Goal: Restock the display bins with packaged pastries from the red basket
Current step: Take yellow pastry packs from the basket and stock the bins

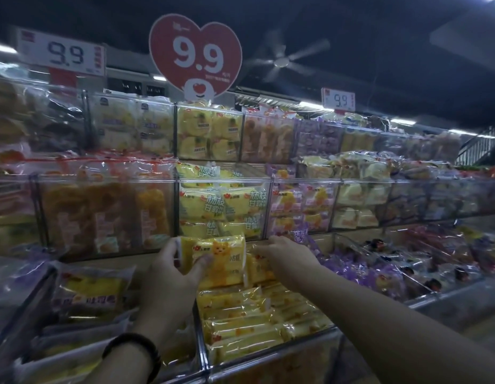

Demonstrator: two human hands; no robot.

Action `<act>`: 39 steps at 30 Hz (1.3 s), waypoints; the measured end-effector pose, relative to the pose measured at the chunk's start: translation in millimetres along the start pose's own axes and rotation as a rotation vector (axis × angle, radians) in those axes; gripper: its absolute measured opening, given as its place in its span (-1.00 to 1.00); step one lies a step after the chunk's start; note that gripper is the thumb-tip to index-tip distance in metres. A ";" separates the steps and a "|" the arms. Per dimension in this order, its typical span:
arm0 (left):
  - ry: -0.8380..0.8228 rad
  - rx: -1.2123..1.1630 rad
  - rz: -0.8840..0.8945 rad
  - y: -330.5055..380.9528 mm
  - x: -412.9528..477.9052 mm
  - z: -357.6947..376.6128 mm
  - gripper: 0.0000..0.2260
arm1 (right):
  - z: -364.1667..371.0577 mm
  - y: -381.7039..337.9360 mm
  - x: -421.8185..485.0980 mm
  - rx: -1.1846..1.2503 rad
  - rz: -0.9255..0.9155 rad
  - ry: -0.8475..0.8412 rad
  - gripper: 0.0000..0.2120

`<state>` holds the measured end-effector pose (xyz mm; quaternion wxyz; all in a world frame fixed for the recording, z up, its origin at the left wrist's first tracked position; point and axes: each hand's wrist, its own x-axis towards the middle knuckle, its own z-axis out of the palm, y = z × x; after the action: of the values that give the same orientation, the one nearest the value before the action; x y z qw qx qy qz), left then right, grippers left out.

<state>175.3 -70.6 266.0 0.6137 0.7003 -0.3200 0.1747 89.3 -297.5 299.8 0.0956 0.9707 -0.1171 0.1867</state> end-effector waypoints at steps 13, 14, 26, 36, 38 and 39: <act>-0.062 -0.077 -0.056 0.7 2.3 4.0 -0.80 | -17.5 -4.5 -35.0 0.726 -0.003 0.146 -0.38; -0.070 -0.092 -0.064 1.5 2.0 4.4 -0.80 | -17.8 -6.2 -36.3 0.746 -0.005 0.160 -0.42; -0.136 0.170 0.057 -15.2 3.9 6.7 -0.60 | 1.0 -22.7 -31.7 0.848 0.149 0.164 -0.59; -0.032 0.212 0.141 -12.3 5.8 6.2 -0.80 | 7.8 -26.3 -19.9 0.770 0.225 0.177 -0.58; -0.036 0.218 0.136 -13.7 7.0 6.3 -0.81 | 11.4 -28.5 -20.5 0.741 0.215 0.155 -0.59; -0.048 0.224 0.114 -14.1 7.3 6.5 -0.81 | 13.4 -29.8 -20.8 0.695 0.206 0.163 -0.59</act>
<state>189.1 -78.0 258.9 0.5130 0.7490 -0.3526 0.2271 82.9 -268.1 275.3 -0.2501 0.9102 -0.1357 0.3008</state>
